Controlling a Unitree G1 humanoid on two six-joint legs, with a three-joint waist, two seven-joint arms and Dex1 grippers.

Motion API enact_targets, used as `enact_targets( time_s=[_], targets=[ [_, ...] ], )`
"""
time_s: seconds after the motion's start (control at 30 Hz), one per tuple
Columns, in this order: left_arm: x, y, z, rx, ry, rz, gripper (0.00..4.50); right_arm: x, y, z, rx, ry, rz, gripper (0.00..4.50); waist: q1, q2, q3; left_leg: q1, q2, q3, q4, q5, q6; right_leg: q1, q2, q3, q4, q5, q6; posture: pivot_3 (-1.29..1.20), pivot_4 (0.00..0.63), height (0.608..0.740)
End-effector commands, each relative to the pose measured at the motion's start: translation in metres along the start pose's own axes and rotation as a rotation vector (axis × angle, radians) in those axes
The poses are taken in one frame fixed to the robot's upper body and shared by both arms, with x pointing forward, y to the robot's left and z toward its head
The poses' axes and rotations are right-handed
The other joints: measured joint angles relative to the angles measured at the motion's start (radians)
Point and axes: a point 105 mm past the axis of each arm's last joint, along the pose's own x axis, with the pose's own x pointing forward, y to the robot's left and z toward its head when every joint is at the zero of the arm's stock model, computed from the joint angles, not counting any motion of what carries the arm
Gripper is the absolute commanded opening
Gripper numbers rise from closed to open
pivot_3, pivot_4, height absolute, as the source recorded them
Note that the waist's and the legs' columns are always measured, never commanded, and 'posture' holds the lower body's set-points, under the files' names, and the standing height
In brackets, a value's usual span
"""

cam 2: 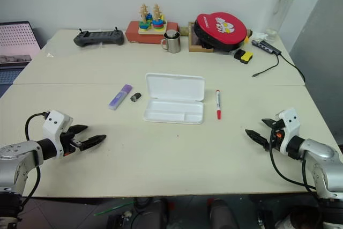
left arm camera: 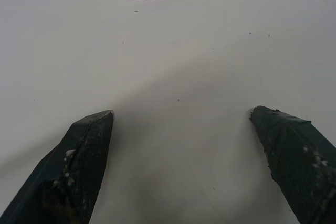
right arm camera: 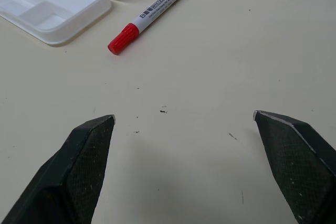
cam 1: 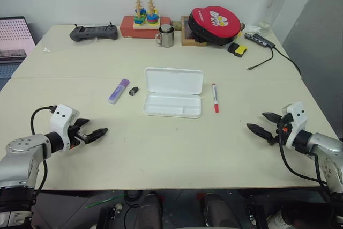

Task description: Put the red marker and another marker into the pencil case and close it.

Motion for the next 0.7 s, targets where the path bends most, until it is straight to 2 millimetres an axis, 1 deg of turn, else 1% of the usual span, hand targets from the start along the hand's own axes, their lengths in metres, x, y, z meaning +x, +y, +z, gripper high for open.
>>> enact_targets(
  time_s=[0.03, 0.1, 0.3, 0.47, 0.57, 0.7],
  targets=[
    [0.0008, -0.0004, 0.0113, 0.057, -0.007, -0.009, 4.50, -0.0037, -0.0013, 0.0099, -0.012, -0.036, -0.006, 4.46, 0.000, 0.000, 0.000, 0.000, 0.000, 0.000, 0.000, 0.000, 0.000, 0.000, 0.000, 0.000, 0.000, 0.000, 0.000, 0.00, 0.150, 0.740],
    [0.0044, -0.0021, 0.0129, 0.059, -0.008, -0.011, 4.50, -0.0032, -0.0014, 0.0068, -0.012, -0.025, -0.012, 4.46, 0.001, 0.000, 0.000, 0.000, 0.000, 0.000, 0.000, 0.000, 0.000, 0.000, 0.000, 0.000, 0.001, 0.000, 0.000, 0.00, 0.150, 0.740],
    [0.0041, -0.0053, 0.0158, 0.059, -0.015, -0.025, 4.50, -0.0038, -0.0001, 0.0105, -0.012, -0.032, -0.001, 4.46, 0.001, 0.000, 0.000, 0.000, 0.000, 0.000, 0.000, 0.000, 0.000, 0.000, 0.000, 0.000, 0.001, 0.000, 0.000, 0.00, 0.150, 0.740],
    [0.0053, -0.0023, 0.0117, 0.076, 0.006, -0.013, 4.50, -0.0032, -0.0015, 0.0107, -0.001, -0.038, -0.006, 4.46, 0.001, 0.000, 0.000, 0.000, 0.000, 0.000, 0.000, 0.000, 0.000, 0.000, 0.000, 0.000, 0.002, 0.000, 0.000, 0.00, 0.150, 0.740],
    [0.0065, -0.0029, 0.0146, 0.062, -0.010, -0.020, 4.50, -0.0028, 0.0015, 0.0097, -0.004, -0.036, 0.004, 4.46, 0.001, 0.000, 0.000, 0.000, 0.000, 0.000, 0.001, 0.000, 0.000, 0.000, 0.000, 0.000, 0.002, 0.000, 0.000, 0.00, 0.150, 0.740],
    [0.0078, -0.0028, 0.0152, 0.052, -0.017, -0.023, 4.50, -0.0051, -0.0005, 0.0082, 0.001, -0.033, -0.007, 4.46, 0.001, 0.000, 0.000, 0.000, 0.000, 0.000, 0.002, 0.000, 0.000, 0.000, 0.000, 0.000, 0.003, 0.000, 0.001, 0.00, 0.150, 0.740]
  ],
)
